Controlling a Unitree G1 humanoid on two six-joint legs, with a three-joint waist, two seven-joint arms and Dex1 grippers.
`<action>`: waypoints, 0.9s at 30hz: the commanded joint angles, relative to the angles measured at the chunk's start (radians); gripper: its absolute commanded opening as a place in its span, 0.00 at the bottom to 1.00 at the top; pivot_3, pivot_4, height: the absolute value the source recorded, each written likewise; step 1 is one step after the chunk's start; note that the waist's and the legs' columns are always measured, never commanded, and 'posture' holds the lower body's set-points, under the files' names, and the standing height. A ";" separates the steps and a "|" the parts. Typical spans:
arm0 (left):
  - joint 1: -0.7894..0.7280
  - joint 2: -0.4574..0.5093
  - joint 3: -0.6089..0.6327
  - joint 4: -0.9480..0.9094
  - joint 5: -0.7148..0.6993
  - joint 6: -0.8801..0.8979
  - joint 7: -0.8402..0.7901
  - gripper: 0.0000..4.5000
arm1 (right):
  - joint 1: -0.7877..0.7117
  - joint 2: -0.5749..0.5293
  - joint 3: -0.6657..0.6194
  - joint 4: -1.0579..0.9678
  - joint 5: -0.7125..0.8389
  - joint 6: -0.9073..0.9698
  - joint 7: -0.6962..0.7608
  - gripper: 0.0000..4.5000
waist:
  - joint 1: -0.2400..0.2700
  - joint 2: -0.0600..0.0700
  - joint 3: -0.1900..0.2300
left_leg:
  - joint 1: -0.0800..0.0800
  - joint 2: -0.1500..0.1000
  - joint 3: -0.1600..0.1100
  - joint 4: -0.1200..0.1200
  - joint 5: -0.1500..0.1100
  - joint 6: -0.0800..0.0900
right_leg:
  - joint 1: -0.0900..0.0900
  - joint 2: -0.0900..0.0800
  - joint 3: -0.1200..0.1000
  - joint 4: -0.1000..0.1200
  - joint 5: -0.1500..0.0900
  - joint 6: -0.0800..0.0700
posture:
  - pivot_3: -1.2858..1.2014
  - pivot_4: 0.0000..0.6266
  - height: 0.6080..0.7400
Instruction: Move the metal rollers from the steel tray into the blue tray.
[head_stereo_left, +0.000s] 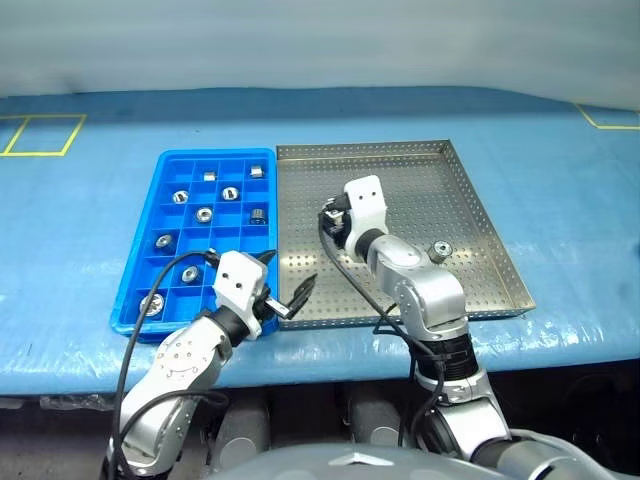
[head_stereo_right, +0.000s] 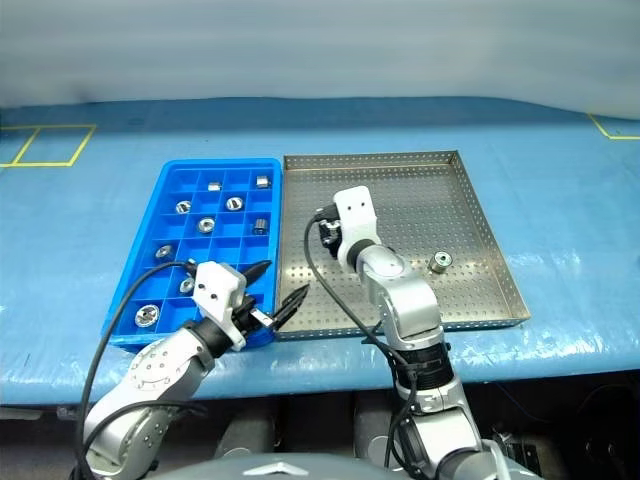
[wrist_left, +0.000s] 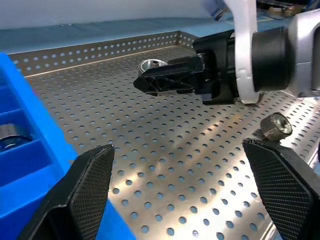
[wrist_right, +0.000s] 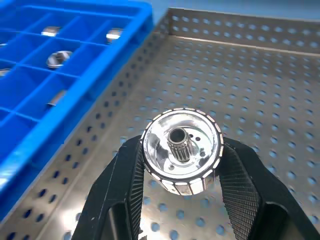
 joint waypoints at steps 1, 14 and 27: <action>0.019 -0.026 0.055 -0.008 0.016 -0.054 0.037 1.00 | -0.052 0.016 0.048 0.003 0.016 -0.064 0.050 0.40 | 0.008 0.000 0.000 | 0.000 0.000 -0.001 0.000 0.000 0.000 | 0.000 0.000 -0.001 0.000 0.000 0.000 | 0.54 0.24 1.00; 0.238 -0.108 0.136 -0.031 0.093 -0.282 0.104 1.00 | -0.177 0.123 0.178 0.306 0.004 -0.291 0.191 0.40 | 0.066 0.000 0.000 | 0.000 0.001 -0.001 -0.001 0.000 0.000 | 0.000 0.001 -0.001 0.000 0.000 -0.001 | 0.61 0.24 1.00; 0.354 -0.156 0.093 0.003 0.133 -0.425 0.092 1.00 | -0.286 0.187 0.140 0.594 -0.008 -0.461 0.223 0.40 | 0.111 0.000 0.000 | -0.002 0.001 -0.001 -0.001 0.000 0.000 | -0.002 0.001 -0.002 -0.001 0.000 -0.002 | 0.63 0.24 1.00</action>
